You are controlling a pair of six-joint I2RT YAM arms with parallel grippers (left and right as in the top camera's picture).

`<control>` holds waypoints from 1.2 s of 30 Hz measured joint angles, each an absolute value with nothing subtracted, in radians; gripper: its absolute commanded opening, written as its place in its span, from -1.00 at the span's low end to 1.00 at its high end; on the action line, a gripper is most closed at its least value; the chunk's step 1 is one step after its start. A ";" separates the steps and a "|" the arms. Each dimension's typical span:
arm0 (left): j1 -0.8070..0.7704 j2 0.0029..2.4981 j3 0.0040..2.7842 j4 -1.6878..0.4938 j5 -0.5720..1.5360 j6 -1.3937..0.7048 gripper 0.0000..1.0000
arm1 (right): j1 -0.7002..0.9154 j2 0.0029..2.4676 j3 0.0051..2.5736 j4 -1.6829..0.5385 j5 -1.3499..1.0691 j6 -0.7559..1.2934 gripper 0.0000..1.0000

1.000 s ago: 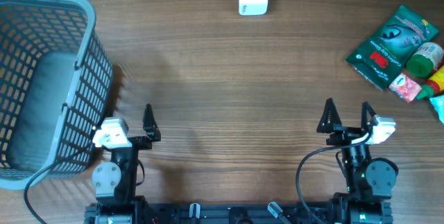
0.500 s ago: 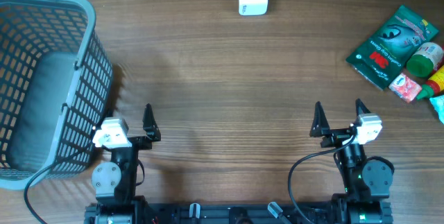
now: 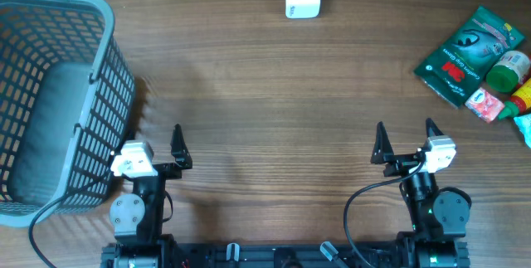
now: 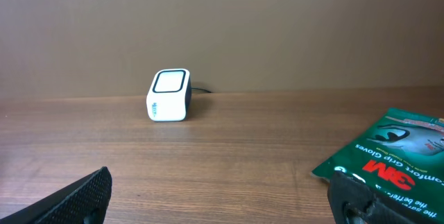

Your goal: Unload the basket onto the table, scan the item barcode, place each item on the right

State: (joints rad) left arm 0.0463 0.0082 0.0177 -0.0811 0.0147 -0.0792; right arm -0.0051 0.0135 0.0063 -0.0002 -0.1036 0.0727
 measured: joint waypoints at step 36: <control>0.046 0.008 0.018 -0.081 0.015 -0.079 1.00 | -0.005 0.014 0.006 0.000 -0.104 0.073 0.99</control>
State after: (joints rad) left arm 0.0463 0.0082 0.0177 -0.0811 0.0147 -0.0792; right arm -0.0051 0.0135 0.0063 -0.0002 -0.1036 0.0727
